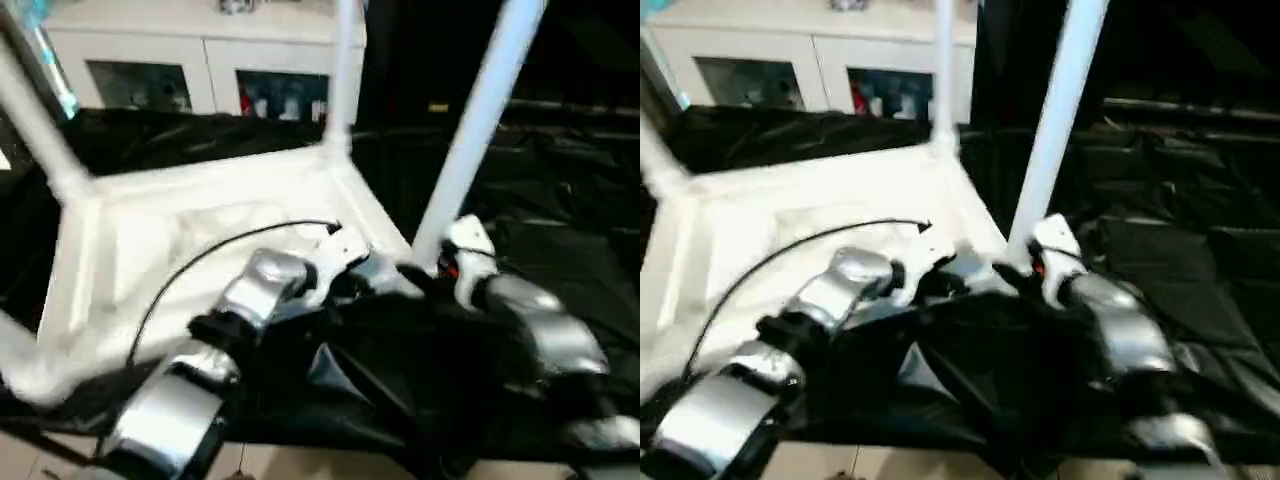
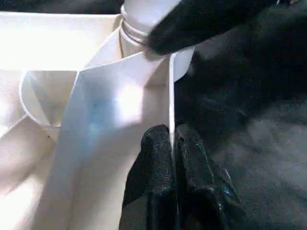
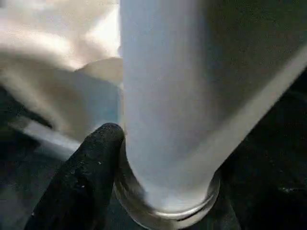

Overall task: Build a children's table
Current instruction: Rotate leg to tighten

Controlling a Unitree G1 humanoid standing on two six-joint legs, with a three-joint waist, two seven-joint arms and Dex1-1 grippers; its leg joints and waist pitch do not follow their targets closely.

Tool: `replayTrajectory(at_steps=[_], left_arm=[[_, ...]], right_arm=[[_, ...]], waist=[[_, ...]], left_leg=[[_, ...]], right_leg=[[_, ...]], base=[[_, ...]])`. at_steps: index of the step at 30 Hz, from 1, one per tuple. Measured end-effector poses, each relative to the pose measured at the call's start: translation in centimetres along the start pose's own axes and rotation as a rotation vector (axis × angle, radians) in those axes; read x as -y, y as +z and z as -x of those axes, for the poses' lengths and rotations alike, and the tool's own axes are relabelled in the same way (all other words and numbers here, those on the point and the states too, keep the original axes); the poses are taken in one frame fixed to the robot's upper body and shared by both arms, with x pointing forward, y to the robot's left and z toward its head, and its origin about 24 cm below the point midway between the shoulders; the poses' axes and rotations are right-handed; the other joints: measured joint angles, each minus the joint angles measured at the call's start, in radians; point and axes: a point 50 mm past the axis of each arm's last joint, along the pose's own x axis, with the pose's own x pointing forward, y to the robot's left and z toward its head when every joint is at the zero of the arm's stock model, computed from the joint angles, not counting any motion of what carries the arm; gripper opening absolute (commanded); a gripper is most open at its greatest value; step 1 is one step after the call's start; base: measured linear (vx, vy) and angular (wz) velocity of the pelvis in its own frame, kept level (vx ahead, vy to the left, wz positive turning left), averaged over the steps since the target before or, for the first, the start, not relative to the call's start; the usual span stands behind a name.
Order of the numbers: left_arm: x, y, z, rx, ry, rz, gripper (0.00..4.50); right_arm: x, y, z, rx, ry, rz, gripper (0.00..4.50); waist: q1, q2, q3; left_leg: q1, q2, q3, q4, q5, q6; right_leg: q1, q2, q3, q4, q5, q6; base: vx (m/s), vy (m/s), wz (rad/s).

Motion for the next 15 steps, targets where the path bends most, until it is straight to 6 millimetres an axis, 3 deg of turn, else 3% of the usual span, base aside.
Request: replayTrajectory(at_steps=[7,11,15], left_arm=[[0.5,-1.0,2.2,0.0,-0.163,-0.033,0.0],[0.7,-1.1,2.4,-0.003,-0.186,-0.036,0.0],[0.8,-1.2,2.5,0.0,-0.184,-0.041,0.0]], right_arm=[[-1.3,-0.1,2.0,-0.036,0.255,0.045,3.16],[-1.5,-0.1,2.3,-0.052,0.291,0.058,3.16],[-1.5,-0.1,2.3,-0.051,0.296,0.059,2.88]], waist=[[0.007,0.003,0.001],[0.012,0.003,0.001],[0.011,0.003,0.001]], left_leg=[[-0.003,0.003,0.001,-0.001,0.0,0.0],[-0.003,0.003,0.001,0.0,0.0,0.0],[-0.003,0.003,0.002,0.0,0.0,0.0]], right_leg=[[-0.003,0.0,0.0,0.001,0.0,0.0],[-0.004,0.0,0.0,0.001,0.0,0.0],[-0.005,0.0,0.0,0.001,0.0,0.0]], base=[[0.0,0.0,0.0],[0.0,0.0,0.0],[0.0,0.0,0.0]])
